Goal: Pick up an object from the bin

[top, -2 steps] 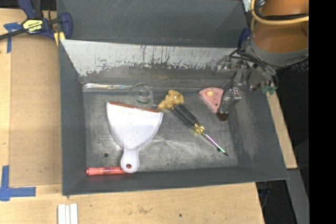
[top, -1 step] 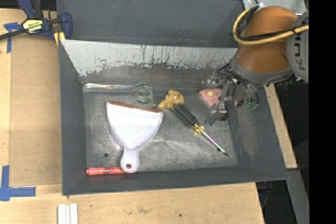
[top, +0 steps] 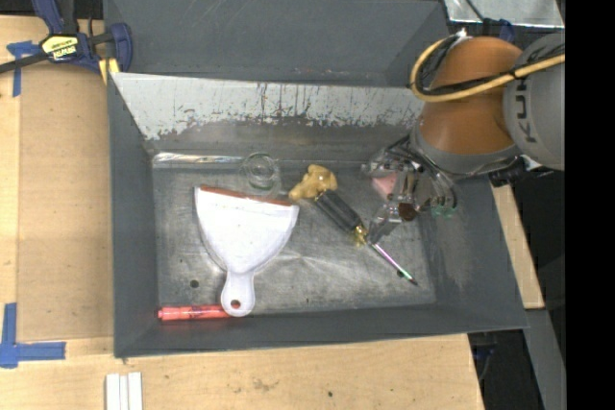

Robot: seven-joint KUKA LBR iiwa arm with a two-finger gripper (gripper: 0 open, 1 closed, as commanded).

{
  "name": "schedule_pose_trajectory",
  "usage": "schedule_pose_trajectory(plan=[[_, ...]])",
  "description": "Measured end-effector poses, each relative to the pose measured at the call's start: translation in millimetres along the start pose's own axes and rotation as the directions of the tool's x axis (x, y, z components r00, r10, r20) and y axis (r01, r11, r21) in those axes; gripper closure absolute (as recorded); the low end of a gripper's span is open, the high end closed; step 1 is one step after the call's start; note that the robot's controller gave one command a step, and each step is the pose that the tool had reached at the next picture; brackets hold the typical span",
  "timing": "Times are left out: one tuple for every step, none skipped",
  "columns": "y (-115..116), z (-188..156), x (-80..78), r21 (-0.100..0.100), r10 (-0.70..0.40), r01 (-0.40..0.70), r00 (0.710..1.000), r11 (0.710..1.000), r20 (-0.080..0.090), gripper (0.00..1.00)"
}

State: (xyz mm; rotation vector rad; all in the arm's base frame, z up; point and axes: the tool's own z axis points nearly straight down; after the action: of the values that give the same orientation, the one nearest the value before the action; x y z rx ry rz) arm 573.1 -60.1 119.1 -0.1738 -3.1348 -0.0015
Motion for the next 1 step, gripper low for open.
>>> schedule_pose_trajectory(plan=[[-0.3,-11.6,0.6,0.0,0.071,-0.071,0.997,0.998,0.007,0.0]])
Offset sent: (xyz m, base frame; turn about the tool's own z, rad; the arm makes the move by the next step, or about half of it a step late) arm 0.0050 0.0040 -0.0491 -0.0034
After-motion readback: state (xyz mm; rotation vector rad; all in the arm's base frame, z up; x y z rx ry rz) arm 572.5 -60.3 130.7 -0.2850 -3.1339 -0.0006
